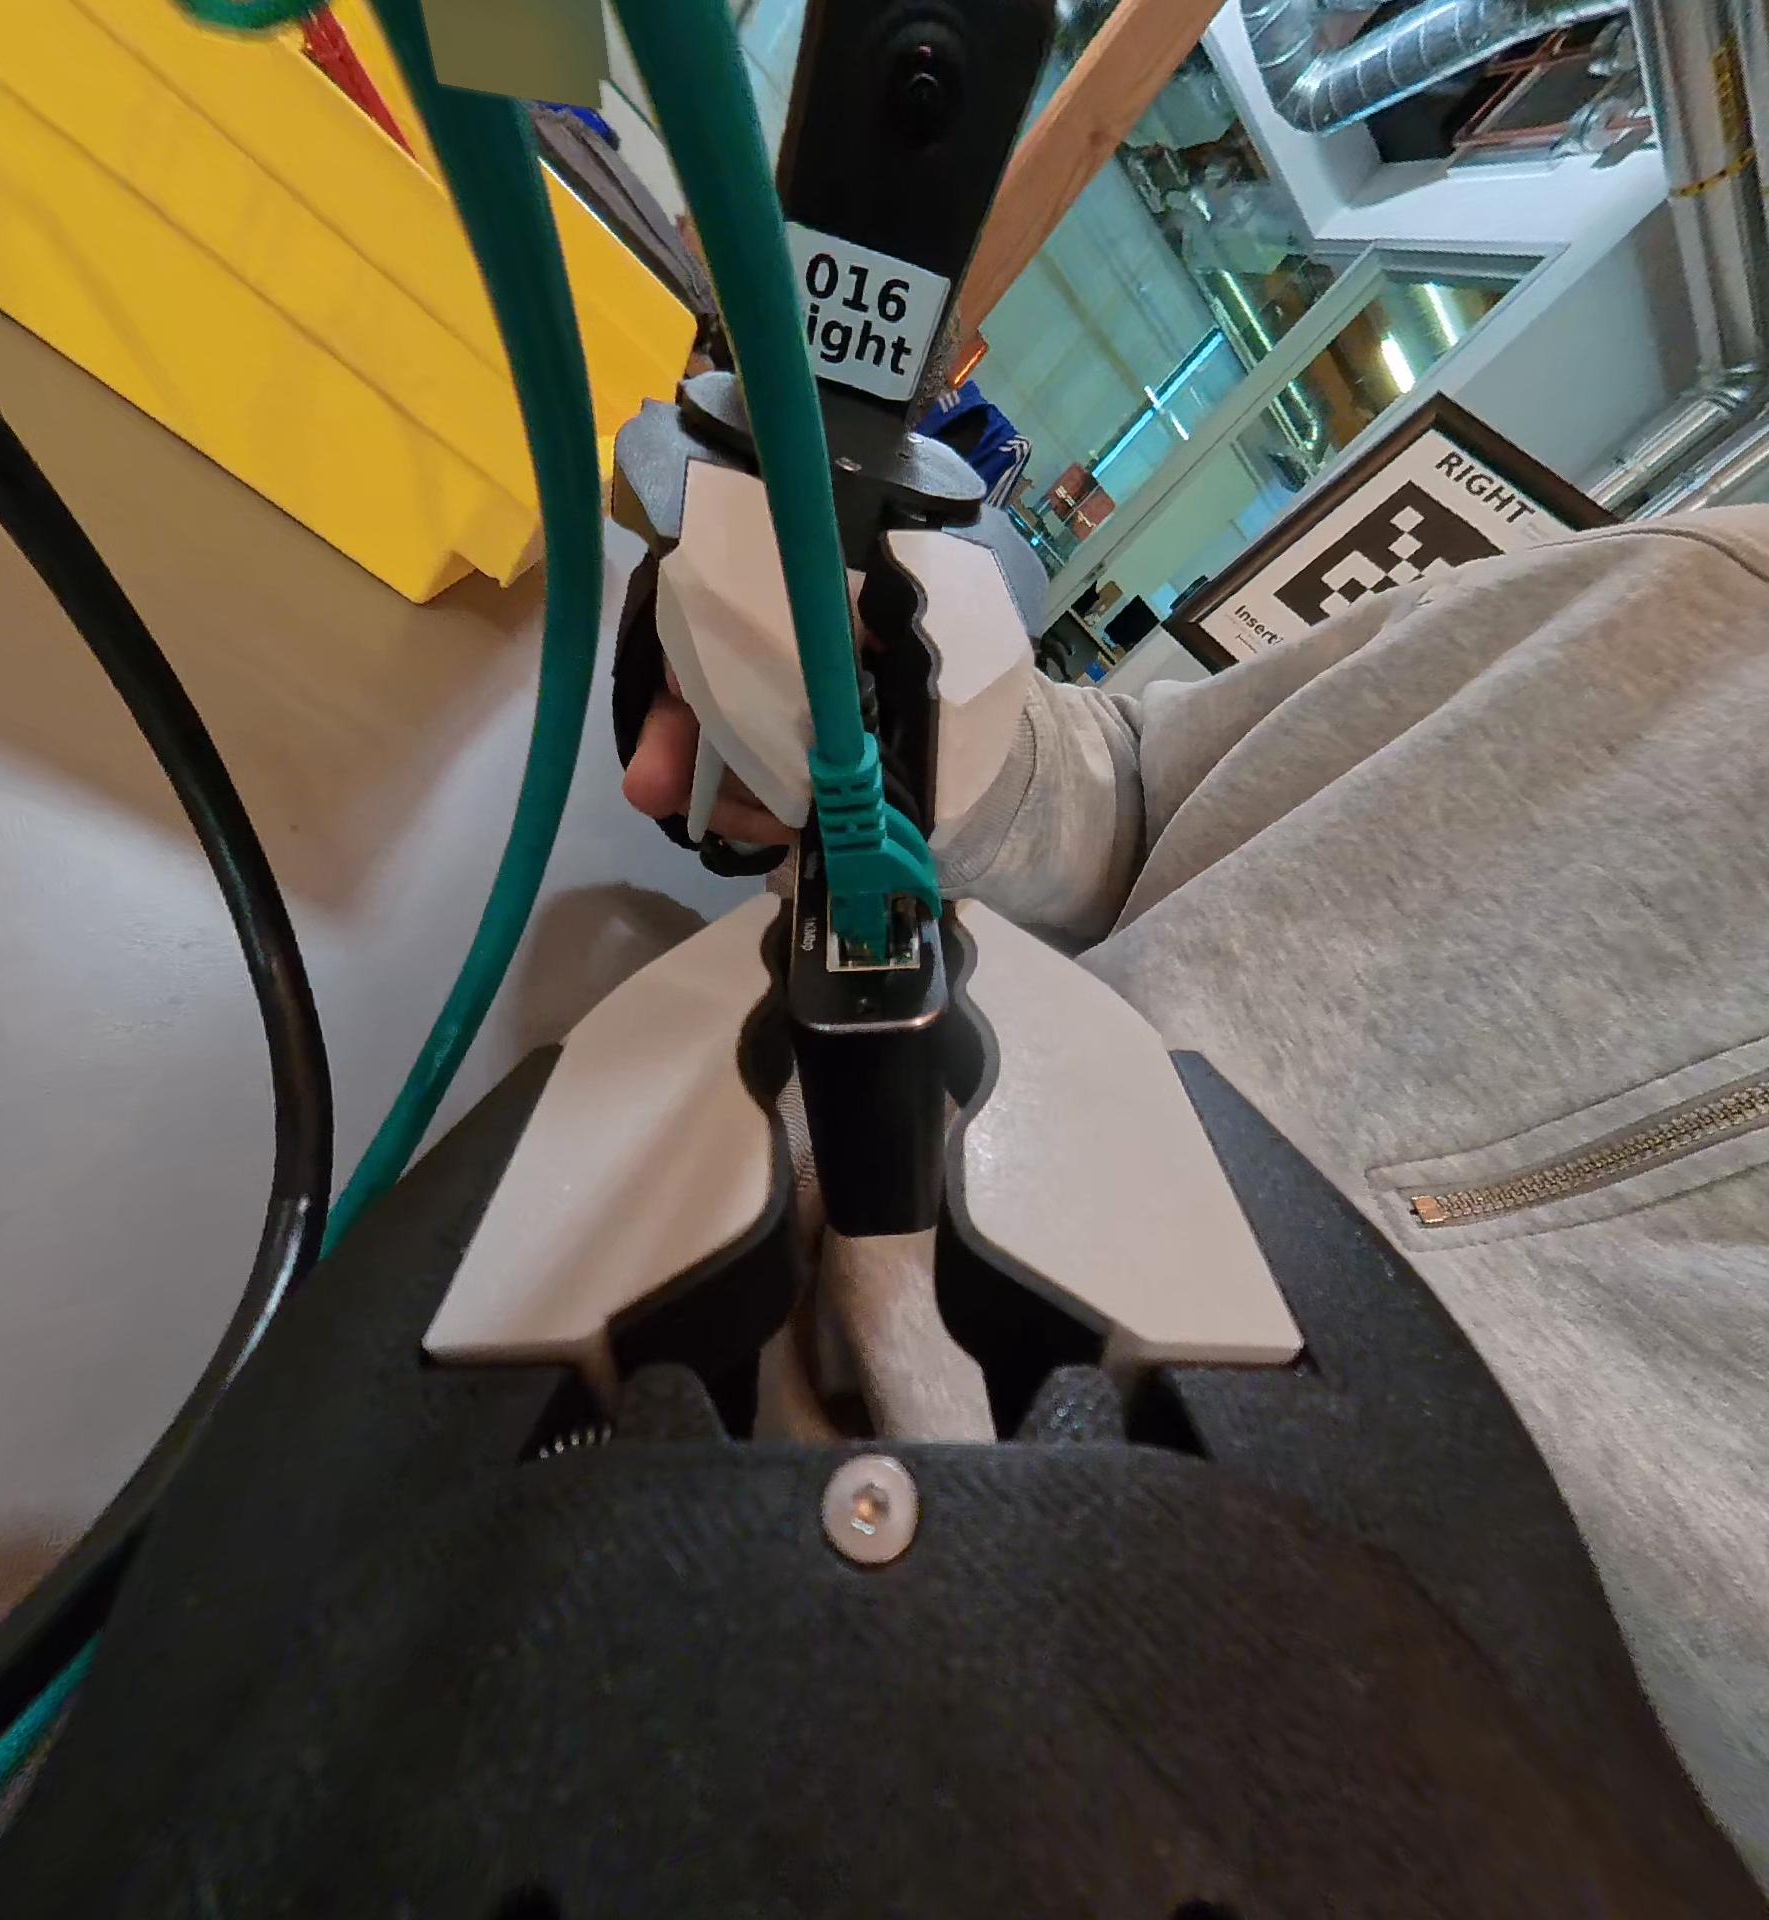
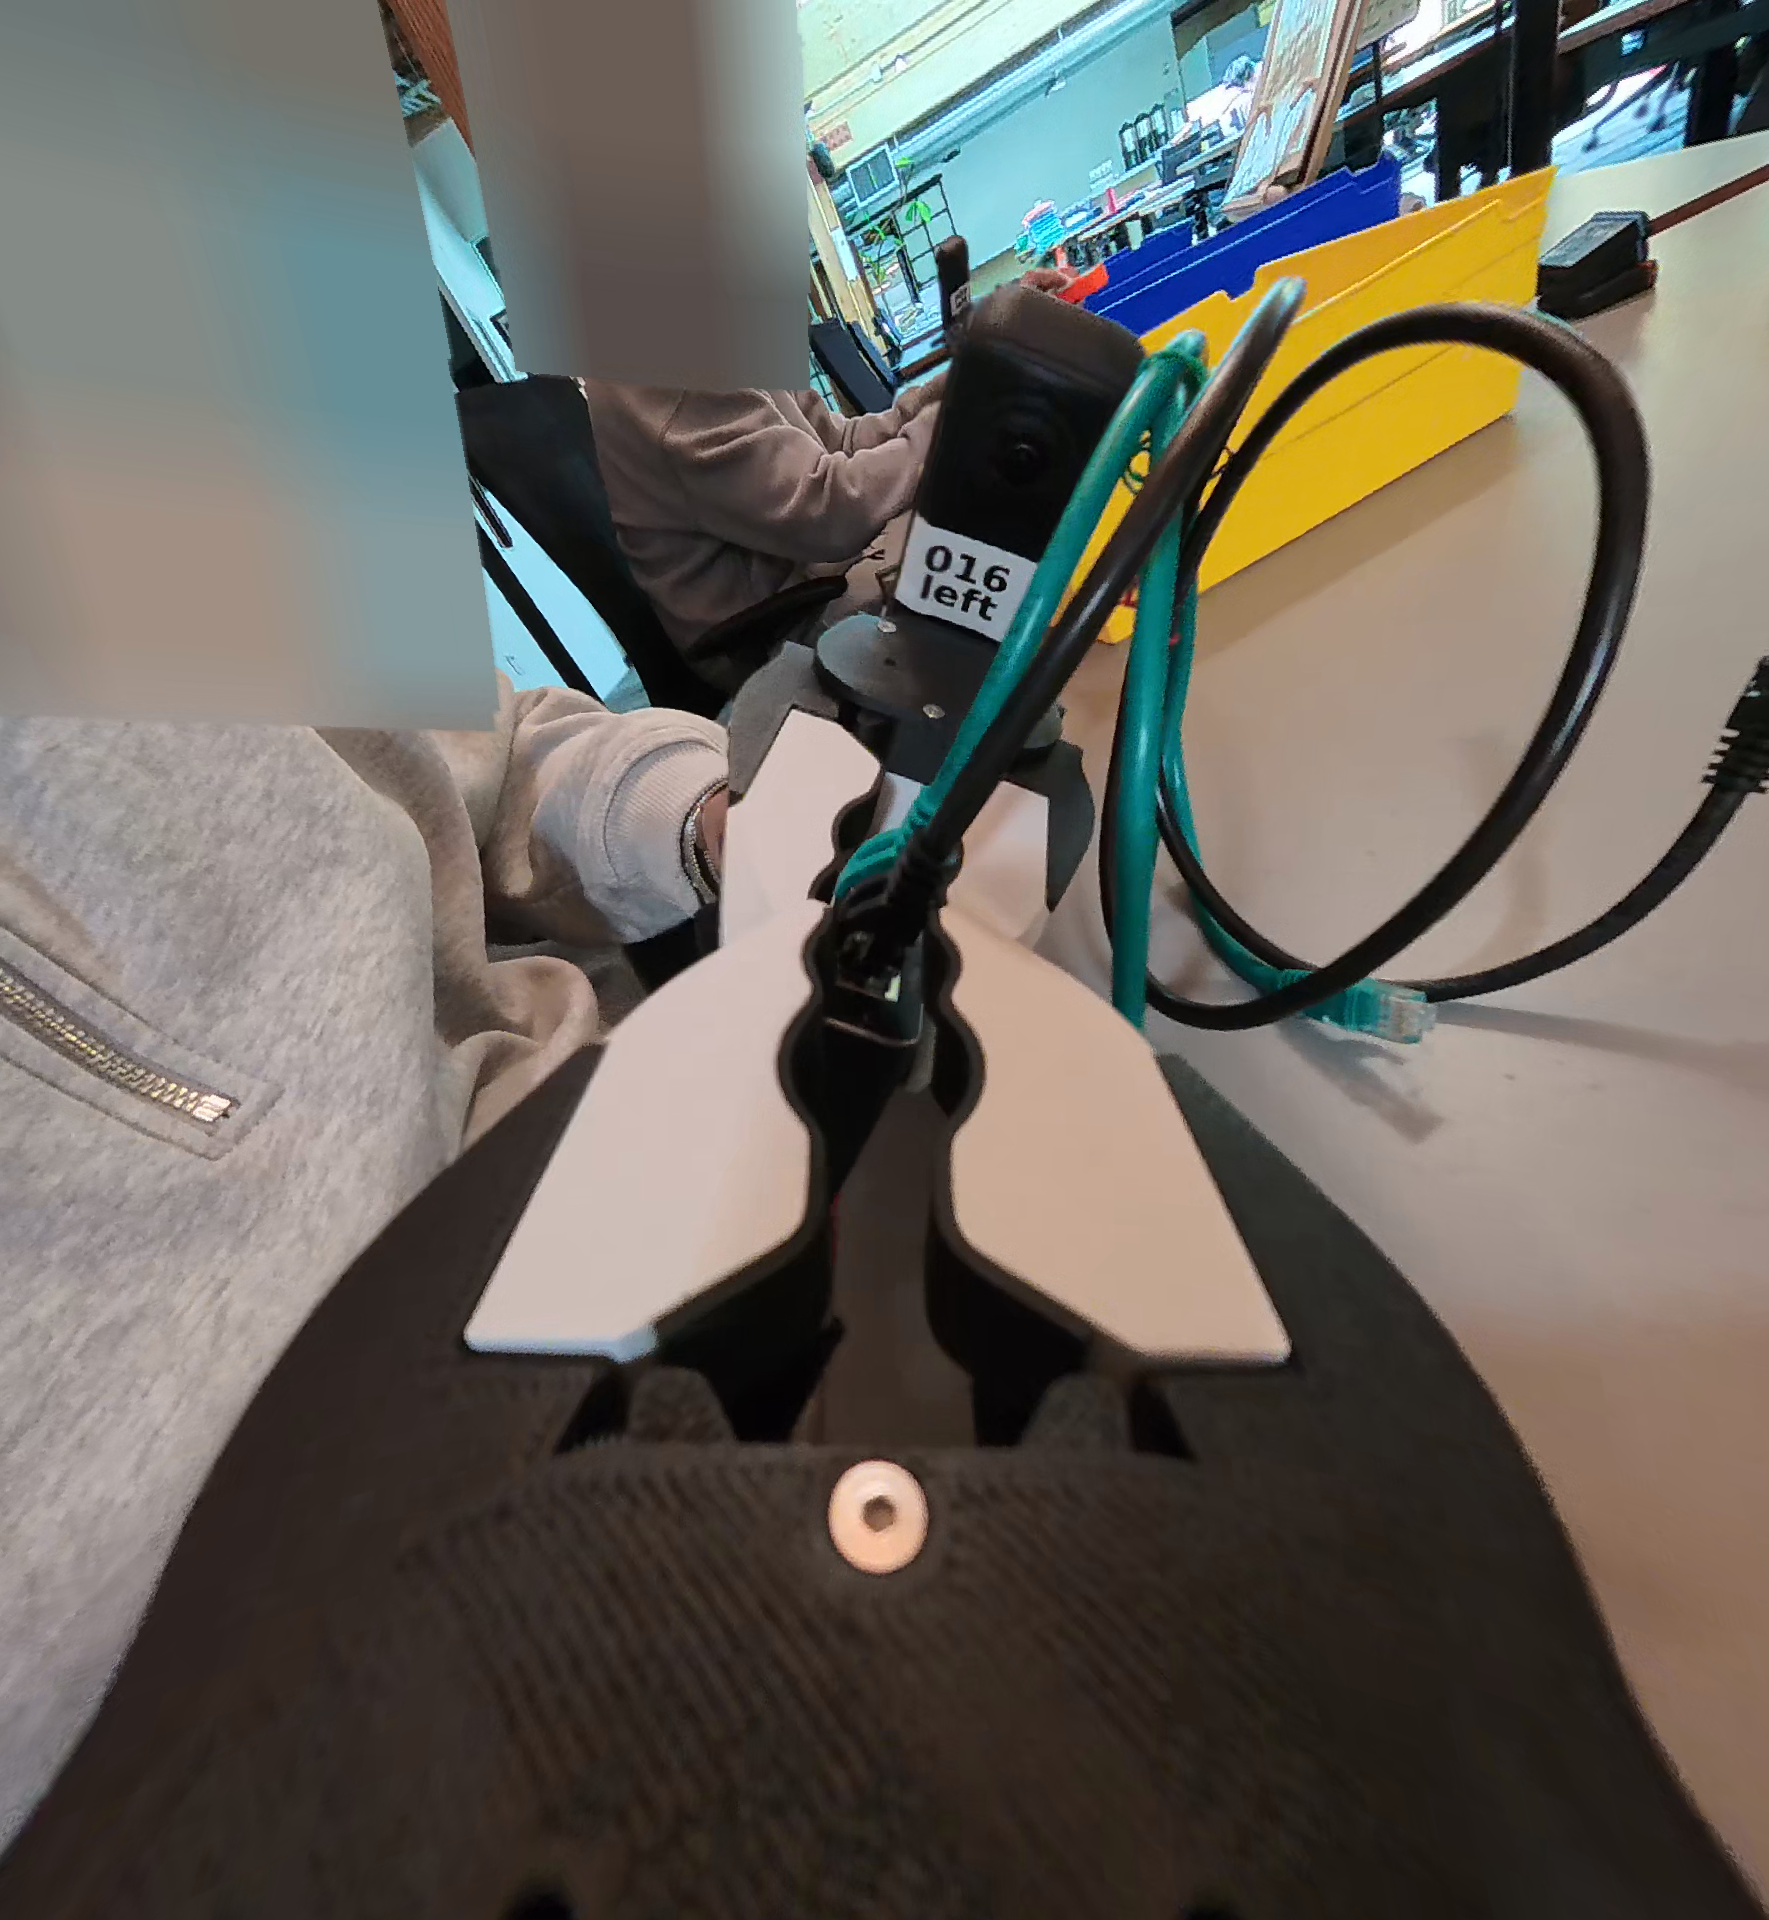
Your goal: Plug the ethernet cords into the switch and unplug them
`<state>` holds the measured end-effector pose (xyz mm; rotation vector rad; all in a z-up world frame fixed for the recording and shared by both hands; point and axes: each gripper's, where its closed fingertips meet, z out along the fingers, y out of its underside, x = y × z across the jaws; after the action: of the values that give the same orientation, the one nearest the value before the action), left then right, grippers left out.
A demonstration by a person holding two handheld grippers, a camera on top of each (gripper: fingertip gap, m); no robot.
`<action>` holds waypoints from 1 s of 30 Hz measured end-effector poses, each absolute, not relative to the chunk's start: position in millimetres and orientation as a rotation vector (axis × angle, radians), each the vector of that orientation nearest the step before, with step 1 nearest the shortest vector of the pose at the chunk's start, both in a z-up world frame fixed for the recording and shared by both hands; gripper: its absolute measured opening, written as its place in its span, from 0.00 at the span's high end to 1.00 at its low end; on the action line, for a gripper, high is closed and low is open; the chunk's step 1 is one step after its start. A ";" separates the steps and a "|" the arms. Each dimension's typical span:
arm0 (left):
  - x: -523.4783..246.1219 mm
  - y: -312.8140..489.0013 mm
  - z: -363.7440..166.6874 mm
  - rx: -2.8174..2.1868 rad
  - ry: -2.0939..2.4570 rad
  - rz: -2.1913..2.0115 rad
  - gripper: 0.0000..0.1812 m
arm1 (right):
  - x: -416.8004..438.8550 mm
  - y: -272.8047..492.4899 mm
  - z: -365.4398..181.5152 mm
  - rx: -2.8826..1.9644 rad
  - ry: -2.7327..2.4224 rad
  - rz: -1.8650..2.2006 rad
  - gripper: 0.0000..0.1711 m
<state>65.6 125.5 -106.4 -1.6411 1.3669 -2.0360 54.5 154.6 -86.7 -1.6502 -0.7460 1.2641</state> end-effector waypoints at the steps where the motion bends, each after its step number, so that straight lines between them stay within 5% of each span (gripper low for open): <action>1: 65.4 125.5 -106.2 -1.645 1.367 -2.039 0.87 | 54.3 154.5 -86.6 -1.648 -0.753 1.251 0.91; 30: 62.5 134.5 -81.8 -1.651 1.140 -2.357 0.85 | 56.7 168.7 -63.9 -1.565 -0.698 0.776 0.91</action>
<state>62.5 134.5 -81.8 -1.6514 1.1404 -2.3566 56.7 168.7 -63.9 -1.5649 -0.6978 0.7762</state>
